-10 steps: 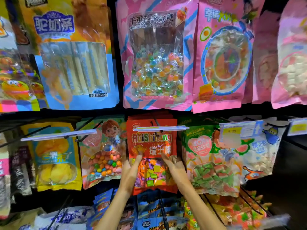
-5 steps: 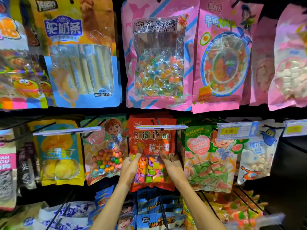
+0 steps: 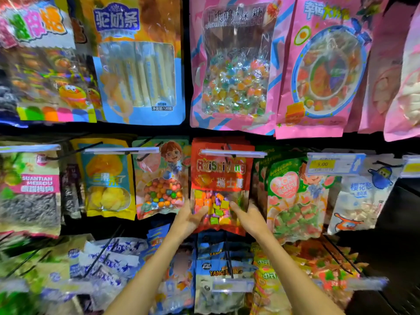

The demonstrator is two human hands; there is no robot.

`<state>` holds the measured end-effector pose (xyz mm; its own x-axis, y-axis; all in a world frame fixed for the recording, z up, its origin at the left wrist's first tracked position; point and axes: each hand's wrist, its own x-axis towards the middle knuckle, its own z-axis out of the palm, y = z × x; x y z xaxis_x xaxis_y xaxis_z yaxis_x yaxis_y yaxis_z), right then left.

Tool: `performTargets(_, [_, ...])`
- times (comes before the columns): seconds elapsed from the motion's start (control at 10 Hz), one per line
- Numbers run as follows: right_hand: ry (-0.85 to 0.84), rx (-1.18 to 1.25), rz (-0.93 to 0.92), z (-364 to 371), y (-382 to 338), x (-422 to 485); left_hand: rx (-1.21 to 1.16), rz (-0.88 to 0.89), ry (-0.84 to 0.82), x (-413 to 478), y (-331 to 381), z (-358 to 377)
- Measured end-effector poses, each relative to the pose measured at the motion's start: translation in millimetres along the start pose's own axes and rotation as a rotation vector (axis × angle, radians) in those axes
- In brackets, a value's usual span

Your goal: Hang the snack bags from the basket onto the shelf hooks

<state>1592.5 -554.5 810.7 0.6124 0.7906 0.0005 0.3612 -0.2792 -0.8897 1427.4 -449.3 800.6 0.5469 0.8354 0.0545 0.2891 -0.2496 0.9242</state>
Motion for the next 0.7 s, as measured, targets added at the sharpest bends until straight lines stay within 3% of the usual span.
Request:
performTargets(0.1, [-0.049,-0.118,0.029,-6,2,-12,0.154,0.006,0.009,-17,-2,-3])
performTargets(0.2, [-0.111,-0.338,-0.018,-14,3,-27,0.569,0.022,0.051,-43,-8,-16])
performTargets(0.4, [-0.108,-0.785,-0.160,-13,-1,-72,1.138,-0.062,0.127,-103,0,-35])
performTargets(0.7, [-0.132,-1.035,-0.447,0,-27,-163,1.280,-0.131,0.182,-220,4,-70])
